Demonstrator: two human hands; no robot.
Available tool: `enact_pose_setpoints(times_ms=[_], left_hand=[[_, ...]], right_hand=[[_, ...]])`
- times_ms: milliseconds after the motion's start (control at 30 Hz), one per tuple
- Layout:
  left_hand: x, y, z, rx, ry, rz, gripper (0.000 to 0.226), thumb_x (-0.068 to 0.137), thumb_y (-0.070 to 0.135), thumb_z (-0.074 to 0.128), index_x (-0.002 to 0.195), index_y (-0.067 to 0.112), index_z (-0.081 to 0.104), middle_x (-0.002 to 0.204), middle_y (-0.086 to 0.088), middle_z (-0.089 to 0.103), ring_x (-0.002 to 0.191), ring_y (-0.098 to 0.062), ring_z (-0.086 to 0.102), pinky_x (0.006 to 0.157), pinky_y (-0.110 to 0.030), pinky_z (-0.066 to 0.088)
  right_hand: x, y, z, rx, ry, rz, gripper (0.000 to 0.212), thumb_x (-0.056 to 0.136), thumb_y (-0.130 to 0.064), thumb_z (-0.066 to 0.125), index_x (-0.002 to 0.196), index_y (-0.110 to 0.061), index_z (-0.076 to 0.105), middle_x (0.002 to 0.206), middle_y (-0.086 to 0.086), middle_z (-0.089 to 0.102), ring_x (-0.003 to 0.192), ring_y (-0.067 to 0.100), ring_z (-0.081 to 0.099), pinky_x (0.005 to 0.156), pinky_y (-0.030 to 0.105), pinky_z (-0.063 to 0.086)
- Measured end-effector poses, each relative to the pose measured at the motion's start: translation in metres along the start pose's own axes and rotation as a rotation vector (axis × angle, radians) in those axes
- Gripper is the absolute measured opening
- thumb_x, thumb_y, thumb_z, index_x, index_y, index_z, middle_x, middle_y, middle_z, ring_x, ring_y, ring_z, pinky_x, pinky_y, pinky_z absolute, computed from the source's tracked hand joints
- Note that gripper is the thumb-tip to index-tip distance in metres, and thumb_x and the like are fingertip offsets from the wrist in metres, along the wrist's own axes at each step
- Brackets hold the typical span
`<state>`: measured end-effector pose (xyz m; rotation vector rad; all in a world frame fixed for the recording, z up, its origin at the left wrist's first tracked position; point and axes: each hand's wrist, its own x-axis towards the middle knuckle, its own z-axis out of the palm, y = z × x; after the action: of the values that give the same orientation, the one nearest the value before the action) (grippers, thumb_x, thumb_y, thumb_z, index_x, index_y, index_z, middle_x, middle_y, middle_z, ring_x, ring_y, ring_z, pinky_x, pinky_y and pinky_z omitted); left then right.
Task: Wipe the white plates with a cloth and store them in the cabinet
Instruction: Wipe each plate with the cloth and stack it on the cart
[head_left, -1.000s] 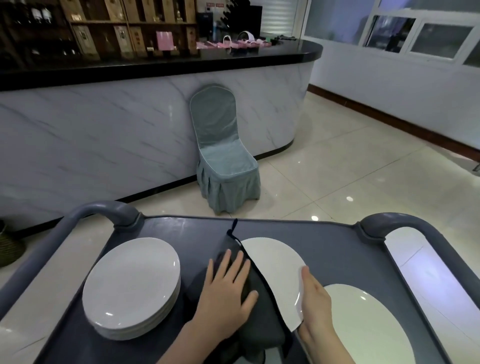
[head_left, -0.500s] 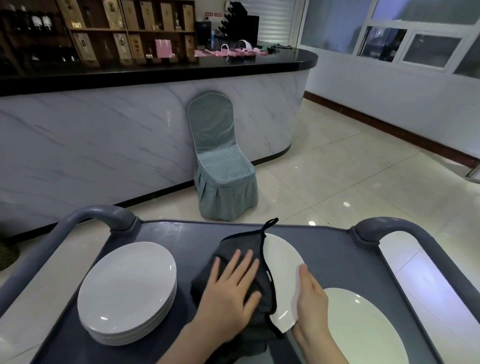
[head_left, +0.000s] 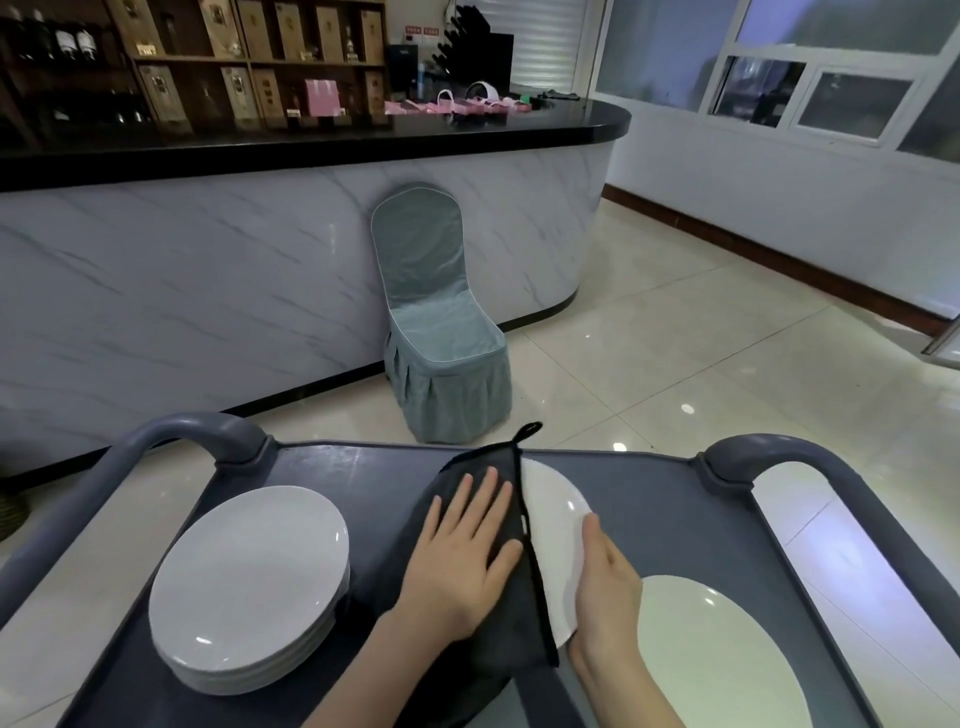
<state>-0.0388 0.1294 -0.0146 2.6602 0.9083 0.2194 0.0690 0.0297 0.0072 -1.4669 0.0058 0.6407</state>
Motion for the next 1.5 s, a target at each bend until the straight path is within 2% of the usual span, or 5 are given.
enact_pose_setpoints(times_ms=[200,500,800,1067,1500], left_hand=[[-0.044,0.016,-0.003,0.081,0.011,0.229,0.059,0.092,0.046,0.041,0.147,0.024,0.043,0.157,0.006,0.032,0.144,-0.022,0.033,0.109,-0.056,0.034],[0.005,0.001,-0.006,-0.001,-0.012,0.074,0.061,0.1,0.054,0.017,0.147,0.041,-0.02,0.153,0.024,-0.03,0.141,0.0,-0.03,0.121,-0.037,-0.011],[-0.047,0.014,-0.001,0.111,0.023,0.247,0.062,0.095,0.046,0.038,0.153,0.023,0.03,0.162,0.005,0.02,0.148,-0.022,0.021,0.116,-0.058,0.021],[0.009,0.001,-0.019,0.056,0.016,0.128,0.06,0.097,0.054,0.01,0.145,0.041,-0.024,0.153,0.023,-0.033,0.14,0.001,-0.033,0.121,-0.039,-0.012],[-0.026,0.033,0.003,0.095,0.11,0.246,0.062,0.098,0.043,0.033,0.156,0.025,0.018,0.164,0.006,0.008,0.151,-0.018,0.008,0.118,-0.049,0.012]], right_hand=[[0.005,-0.007,-0.007,0.013,0.062,-0.001,0.038,0.097,-0.041,0.058,0.072,-0.013,0.065,0.072,-0.001,0.063,0.073,0.019,0.058,0.07,0.031,0.048],[-0.012,-0.004,0.006,-0.054,-0.049,-0.021,0.029,0.099,-0.036,0.056,0.083,-0.019,0.073,0.073,-0.015,0.074,0.077,0.007,0.068,0.067,0.026,0.05],[-0.002,-0.022,-0.004,-0.009,0.042,-0.023,0.039,0.098,-0.04,0.057,0.083,-0.005,0.067,0.077,0.004,0.065,0.072,0.02,0.059,0.066,0.031,0.049],[-0.017,-0.007,0.007,-0.043,-0.089,-0.014,0.029,0.098,-0.034,0.059,0.081,-0.018,0.076,0.076,-0.008,0.077,0.084,0.015,0.069,0.073,0.031,0.053],[-0.014,0.0,0.0,0.016,-0.106,-0.034,0.028,0.099,-0.035,0.056,0.095,-0.019,0.077,0.095,-0.005,0.078,0.088,0.006,0.072,0.081,0.029,0.052]])
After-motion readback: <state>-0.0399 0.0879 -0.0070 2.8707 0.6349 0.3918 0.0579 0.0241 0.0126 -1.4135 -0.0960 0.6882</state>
